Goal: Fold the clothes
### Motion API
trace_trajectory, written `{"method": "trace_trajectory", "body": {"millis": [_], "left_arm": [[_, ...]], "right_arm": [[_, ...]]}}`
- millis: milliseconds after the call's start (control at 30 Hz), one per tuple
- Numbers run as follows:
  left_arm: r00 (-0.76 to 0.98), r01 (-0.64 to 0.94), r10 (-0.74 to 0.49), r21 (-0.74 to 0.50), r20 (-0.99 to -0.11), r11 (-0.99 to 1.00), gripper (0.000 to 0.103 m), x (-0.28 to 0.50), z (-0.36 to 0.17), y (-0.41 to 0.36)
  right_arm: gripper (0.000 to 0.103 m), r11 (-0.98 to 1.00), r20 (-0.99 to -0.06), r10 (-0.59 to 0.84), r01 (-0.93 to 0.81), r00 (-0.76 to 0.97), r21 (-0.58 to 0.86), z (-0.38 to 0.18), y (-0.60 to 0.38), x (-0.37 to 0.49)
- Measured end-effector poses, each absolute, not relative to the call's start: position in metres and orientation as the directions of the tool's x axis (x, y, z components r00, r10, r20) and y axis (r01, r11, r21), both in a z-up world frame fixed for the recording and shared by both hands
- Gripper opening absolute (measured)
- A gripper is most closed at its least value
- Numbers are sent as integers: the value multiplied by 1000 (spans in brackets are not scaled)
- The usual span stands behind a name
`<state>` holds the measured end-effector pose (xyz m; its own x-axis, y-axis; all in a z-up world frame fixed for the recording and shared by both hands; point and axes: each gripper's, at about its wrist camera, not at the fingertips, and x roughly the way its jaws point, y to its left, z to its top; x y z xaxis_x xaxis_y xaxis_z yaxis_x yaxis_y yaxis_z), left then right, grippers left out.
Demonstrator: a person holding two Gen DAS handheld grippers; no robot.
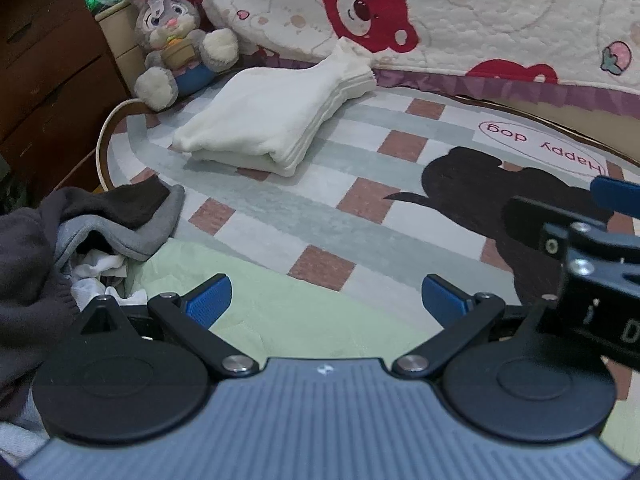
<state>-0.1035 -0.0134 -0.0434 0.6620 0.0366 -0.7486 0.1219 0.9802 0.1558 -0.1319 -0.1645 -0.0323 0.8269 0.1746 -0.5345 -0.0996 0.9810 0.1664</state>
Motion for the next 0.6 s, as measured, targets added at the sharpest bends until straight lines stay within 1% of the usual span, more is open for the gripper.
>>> {"method": "trace_trajectory", "body": {"millis": [167,600], "left_arm": [[665,143,25,161,-746,977,103,-111,-42,-18],[684,144,29,174,-729,974,103,-117,-36,-22]], "right_arm": [[83,984,-555,163,-95,816,150,-28,-162,-139],[83,985,-550,156,-86,820,151,-25,-166,-146]]}}
